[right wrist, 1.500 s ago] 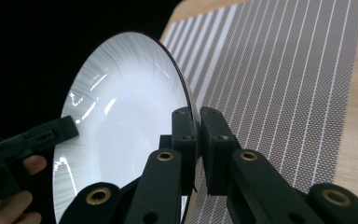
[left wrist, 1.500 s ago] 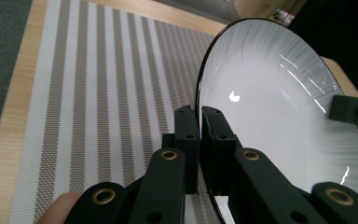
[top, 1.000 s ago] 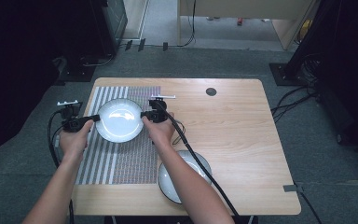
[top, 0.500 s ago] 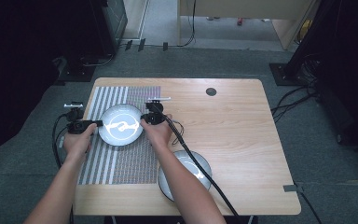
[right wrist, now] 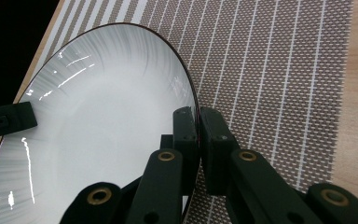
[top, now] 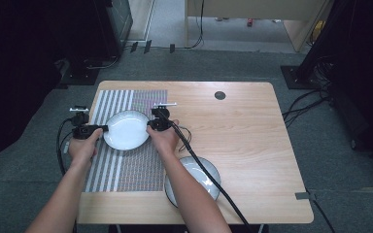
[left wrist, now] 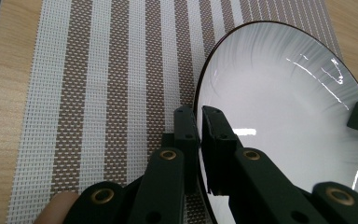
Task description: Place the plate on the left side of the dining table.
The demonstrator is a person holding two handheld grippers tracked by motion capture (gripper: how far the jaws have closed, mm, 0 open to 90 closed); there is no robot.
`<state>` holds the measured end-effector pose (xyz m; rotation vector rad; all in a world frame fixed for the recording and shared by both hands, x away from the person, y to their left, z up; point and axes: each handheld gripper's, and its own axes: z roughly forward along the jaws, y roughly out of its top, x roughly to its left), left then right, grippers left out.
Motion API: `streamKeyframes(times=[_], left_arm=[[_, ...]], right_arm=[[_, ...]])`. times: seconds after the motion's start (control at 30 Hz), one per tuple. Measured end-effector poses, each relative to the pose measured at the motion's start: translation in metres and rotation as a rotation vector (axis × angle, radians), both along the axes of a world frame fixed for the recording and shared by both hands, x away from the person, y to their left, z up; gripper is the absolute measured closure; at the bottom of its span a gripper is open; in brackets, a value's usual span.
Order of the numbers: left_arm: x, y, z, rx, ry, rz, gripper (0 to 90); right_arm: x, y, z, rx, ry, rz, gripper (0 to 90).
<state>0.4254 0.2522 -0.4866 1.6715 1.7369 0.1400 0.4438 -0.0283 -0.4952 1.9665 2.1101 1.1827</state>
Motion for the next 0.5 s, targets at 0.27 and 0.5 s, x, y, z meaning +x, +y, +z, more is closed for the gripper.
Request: streamKeyframes(times=[0.27,0.5], left_arm=[[-0.0015,-0.0015,-0.0005,0.018,-0.015,-0.007,85.9],[-0.0008,-0.0018,-0.0003,0.020,-0.013,-0.012,85.9]], right_arm=[[-0.0033,0.0029,-0.0017,-0.052,-0.054,0.052,83.4],[-0.0055,0.0018,-0.0027,-0.031,-0.047,0.027,84.0]])
